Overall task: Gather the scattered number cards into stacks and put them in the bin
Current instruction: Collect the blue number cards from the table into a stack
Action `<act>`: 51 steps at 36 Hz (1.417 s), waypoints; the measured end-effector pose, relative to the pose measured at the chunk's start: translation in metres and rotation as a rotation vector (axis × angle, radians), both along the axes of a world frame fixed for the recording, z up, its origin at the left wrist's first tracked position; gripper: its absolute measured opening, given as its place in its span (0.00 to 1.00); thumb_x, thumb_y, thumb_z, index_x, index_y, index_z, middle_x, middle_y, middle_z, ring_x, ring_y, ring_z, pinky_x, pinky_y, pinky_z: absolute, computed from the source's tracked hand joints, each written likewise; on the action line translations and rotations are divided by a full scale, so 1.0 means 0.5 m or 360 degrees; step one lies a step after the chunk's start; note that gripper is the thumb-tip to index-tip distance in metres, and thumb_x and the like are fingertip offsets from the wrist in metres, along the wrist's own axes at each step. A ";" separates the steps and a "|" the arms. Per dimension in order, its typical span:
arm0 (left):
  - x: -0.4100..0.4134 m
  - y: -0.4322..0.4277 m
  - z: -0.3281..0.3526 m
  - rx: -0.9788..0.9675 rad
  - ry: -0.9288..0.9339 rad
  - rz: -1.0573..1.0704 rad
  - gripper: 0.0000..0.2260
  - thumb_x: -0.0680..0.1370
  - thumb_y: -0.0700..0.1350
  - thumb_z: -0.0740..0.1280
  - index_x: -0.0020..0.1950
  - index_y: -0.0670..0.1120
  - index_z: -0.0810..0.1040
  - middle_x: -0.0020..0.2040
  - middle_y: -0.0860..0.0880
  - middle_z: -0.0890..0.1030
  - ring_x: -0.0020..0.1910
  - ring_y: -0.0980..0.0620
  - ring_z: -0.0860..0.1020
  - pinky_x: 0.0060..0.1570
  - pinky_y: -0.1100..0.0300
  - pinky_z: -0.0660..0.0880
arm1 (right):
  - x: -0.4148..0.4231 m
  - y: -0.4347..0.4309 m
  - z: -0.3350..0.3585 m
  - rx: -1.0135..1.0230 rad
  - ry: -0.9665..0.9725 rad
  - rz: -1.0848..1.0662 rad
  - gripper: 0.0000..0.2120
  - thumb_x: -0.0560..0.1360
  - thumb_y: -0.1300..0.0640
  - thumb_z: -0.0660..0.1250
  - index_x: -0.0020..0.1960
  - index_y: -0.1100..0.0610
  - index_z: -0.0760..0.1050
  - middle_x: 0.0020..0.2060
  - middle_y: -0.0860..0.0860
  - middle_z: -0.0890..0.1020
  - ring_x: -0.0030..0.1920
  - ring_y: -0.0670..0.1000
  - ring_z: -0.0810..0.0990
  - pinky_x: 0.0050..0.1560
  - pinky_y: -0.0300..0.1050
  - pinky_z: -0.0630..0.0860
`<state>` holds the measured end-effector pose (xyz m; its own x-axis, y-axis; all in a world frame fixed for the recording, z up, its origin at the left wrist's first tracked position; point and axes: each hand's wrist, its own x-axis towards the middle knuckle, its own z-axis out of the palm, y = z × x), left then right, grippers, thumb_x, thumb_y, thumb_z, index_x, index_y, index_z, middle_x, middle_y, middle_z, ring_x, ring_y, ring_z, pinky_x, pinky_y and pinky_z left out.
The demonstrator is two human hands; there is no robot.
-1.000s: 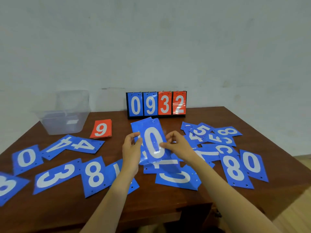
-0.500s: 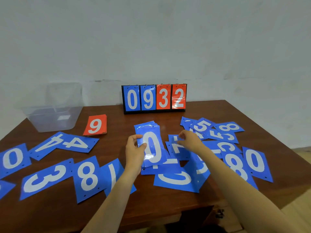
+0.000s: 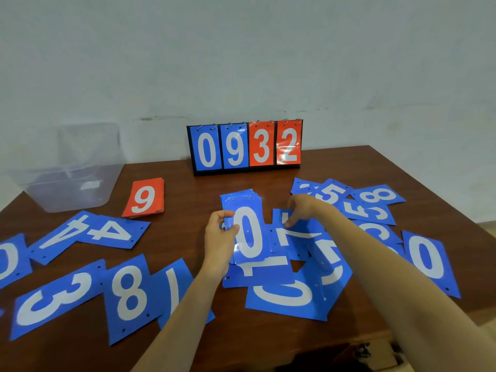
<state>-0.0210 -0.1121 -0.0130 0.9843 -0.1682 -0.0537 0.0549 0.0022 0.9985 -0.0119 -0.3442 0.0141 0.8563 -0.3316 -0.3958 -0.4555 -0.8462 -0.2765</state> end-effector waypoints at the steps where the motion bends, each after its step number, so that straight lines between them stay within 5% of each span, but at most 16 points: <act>1: 0.000 0.000 0.001 0.0009 -0.0004 0.0002 0.13 0.78 0.35 0.65 0.48 0.55 0.73 0.60 0.49 0.75 0.56 0.49 0.77 0.50 0.45 0.79 | 0.000 0.000 -0.001 0.0009 -0.0021 -0.0012 0.35 0.67 0.48 0.77 0.68 0.57 0.67 0.65 0.55 0.73 0.63 0.57 0.72 0.61 0.49 0.72; 5: 0.000 0.003 0.002 0.0006 0.0012 0.0009 0.13 0.78 0.35 0.65 0.48 0.55 0.73 0.60 0.50 0.75 0.59 0.49 0.76 0.50 0.46 0.79 | -0.009 0.001 -0.010 0.0068 -0.0246 -0.0064 0.26 0.70 0.53 0.74 0.65 0.59 0.72 0.62 0.55 0.75 0.62 0.56 0.74 0.61 0.48 0.73; 11: -0.008 0.011 0.004 -0.0002 -0.0044 0.0012 0.12 0.77 0.34 0.65 0.52 0.51 0.74 0.62 0.49 0.74 0.61 0.51 0.74 0.52 0.51 0.78 | -0.032 0.006 0.022 0.0340 -0.1001 -0.0328 0.08 0.74 0.60 0.70 0.52 0.60 0.78 0.46 0.51 0.77 0.50 0.51 0.75 0.47 0.44 0.73; 15: -0.017 0.024 0.012 0.0003 -0.0022 0.0028 0.14 0.77 0.36 0.66 0.48 0.57 0.74 0.62 0.49 0.75 0.63 0.46 0.75 0.56 0.41 0.76 | -0.058 0.014 0.072 0.0465 -0.1340 -0.0349 0.06 0.75 0.60 0.68 0.51 0.60 0.79 0.47 0.50 0.79 0.49 0.48 0.75 0.51 0.42 0.72; 25: -0.049 0.053 0.059 -0.0058 -0.0019 0.0069 0.11 0.78 0.37 0.64 0.56 0.51 0.74 0.58 0.51 0.75 0.46 0.56 0.79 0.48 0.43 0.80 | -0.128 0.059 0.150 0.0802 -0.1871 -0.0556 0.05 0.78 0.57 0.64 0.53 0.58 0.74 0.51 0.55 0.80 0.50 0.53 0.78 0.50 0.48 0.78; 29: -0.060 0.069 0.065 -0.0061 -0.0052 0.0123 0.13 0.78 0.37 0.65 0.52 0.57 0.75 0.61 0.50 0.75 0.55 0.51 0.78 0.52 0.44 0.79 | -0.141 0.088 0.165 0.1157 -0.1823 -0.0699 0.05 0.77 0.58 0.65 0.49 0.53 0.69 0.47 0.54 0.76 0.53 0.62 0.78 0.52 0.60 0.78; 34: -0.076 0.076 0.075 -0.0163 -0.0048 0.0152 0.13 0.78 0.37 0.65 0.53 0.56 0.74 0.63 0.49 0.75 0.59 0.49 0.76 0.55 0.46 0.78 | -0.163 0.156 0.155 0.1280 -0.1709 -0.0656 0.17 0.78 0.66 0.59 0.62 0.55 0.58 0.40 0.50 0.68 0.43 0.52 0.74 0.39 0.43 0.73; 38: -0.087 0.074 0.084 -0.0281 -0.0070 0.0118 0.13 0.77 0.39 0.67 0.55 0.56 0.74 0.64 0.49 0.75 0.61 0.49 0.76 0.58 0.46 0.76 | -0.177 0.208 0.138 0.1106 -0.1571 -0.0464 0.25 0.78 0.67 0.58 0.68 0.50 0.55 0.48 0.61 0.75 0.49 0.63 0.79 0.47 0.58 0.80; 42: -0.094 0.076 0.092 -0.0400 -0.0075 0.0120 0.12 0.76 0.40 0.69 0.52 0.57 0.74 0.62 0.48 0.76 0.60 0.48 0.77 0.56 0.45 0.77 | -0.179 0.237 0.118 0.0880 -0.1396 -0.0279 0.13 0.77 0.61 0.63 0.61 0.56 0.65 0.42 0.49 0.73 0.41 0.50 0.76 0.35 0.38 0.75; 51: -0.081 0.103 0.089 -0.0453 -0.0037 0.0280 0.12 0.77 0.36 0.66 0.57 0.49 0.73 0.59 0.48 0.76 0.50 0.51 0.80 0.44 0.53 0.80 | -0.190 0.265 0.090 0.0604 -0.1072 0.0150 0.16 0.71 0.52 0.73 0.47 0.55 0.66 0.39 0.49 0.73 0.37 0.48 0.71 0.39 0.40 0.71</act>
